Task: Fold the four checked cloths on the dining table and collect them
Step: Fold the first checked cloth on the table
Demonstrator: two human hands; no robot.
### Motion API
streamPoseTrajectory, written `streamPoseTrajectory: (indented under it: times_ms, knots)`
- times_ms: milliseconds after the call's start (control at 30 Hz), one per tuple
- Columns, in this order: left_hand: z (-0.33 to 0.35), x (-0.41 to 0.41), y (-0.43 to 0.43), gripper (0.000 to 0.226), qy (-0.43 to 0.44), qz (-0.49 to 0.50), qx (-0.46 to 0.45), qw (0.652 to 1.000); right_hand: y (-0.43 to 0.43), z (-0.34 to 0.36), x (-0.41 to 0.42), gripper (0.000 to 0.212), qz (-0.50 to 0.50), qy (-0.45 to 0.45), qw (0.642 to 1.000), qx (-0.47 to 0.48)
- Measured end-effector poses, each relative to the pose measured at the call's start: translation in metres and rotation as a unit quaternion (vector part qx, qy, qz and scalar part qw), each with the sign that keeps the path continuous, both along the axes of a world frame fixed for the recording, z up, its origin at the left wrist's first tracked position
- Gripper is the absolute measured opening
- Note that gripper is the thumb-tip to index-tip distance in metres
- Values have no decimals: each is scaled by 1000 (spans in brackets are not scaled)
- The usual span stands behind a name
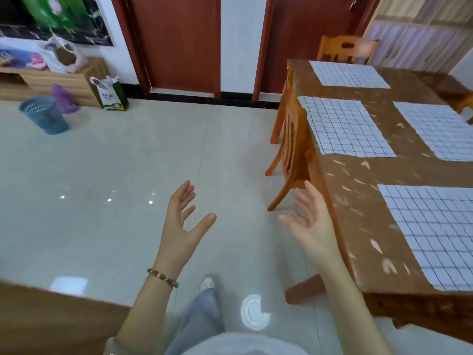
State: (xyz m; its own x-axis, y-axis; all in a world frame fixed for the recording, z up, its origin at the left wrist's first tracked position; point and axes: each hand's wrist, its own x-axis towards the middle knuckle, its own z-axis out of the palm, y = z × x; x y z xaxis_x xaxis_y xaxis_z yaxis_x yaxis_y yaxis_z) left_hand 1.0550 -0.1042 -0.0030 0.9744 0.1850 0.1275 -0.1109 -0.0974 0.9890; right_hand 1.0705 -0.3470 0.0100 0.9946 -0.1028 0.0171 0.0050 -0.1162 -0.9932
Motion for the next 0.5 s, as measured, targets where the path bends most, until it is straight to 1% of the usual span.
streamPoseTrajectory:
  times_ms: [233,367,500]
  knots:
    - [19,159,36,79,-7,-37,2,999,36,18,144,81,-33,-23,999,12]
    - [18,230,42,80,-1,-55,2,999,50,25,207,82,-42,-23,999,13]
    - [15,303,39,75,-1,-77,4,997,46,22,269,80,-63,-17,998,21]
